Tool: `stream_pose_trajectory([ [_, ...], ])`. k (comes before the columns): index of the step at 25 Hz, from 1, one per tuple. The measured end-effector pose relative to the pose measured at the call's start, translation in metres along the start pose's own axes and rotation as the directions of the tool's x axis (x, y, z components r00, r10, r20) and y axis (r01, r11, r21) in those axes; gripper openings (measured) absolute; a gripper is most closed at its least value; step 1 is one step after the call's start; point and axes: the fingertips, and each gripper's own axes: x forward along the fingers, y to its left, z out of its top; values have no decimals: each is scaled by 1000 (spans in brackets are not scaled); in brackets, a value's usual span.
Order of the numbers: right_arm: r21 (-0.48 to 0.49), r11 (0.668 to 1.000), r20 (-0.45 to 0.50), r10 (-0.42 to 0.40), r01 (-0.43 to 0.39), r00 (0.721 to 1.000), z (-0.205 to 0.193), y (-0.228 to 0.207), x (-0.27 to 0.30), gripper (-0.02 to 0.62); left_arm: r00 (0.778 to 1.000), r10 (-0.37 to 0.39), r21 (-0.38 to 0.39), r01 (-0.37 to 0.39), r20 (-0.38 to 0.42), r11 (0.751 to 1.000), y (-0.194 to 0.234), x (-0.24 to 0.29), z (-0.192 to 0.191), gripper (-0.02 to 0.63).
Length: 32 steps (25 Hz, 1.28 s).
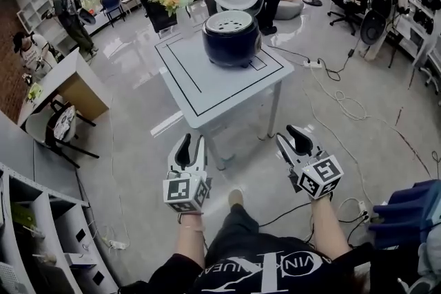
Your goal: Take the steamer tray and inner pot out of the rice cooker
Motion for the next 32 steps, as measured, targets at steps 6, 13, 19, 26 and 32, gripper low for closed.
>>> stream_pose_trajectory([
  [6,44,999,-21,-25,26,999,-1,-30,77,135,999,-38,-5,38,-32,999,43,77,4,124],
  [13,55,997,-39,-55,58,998,1,-58,161,135,997,-66,-24,65,-47,998,96,156,5,124],
  [19,61,995,-42,-82,84,996,0,-85,220,135,993,-93,-39,90,-72,995,130,213,-7,124],
  [26,71,993,-45,-91,94,995,-3,-101,263,135,991,-97,-64,92,-91,994,155,248,-19,124],
  [32,84,991,-53,-97,101,994,-9,-114,283,135,986,-123,-71,116,-111,991,155,274,-26,124],
])
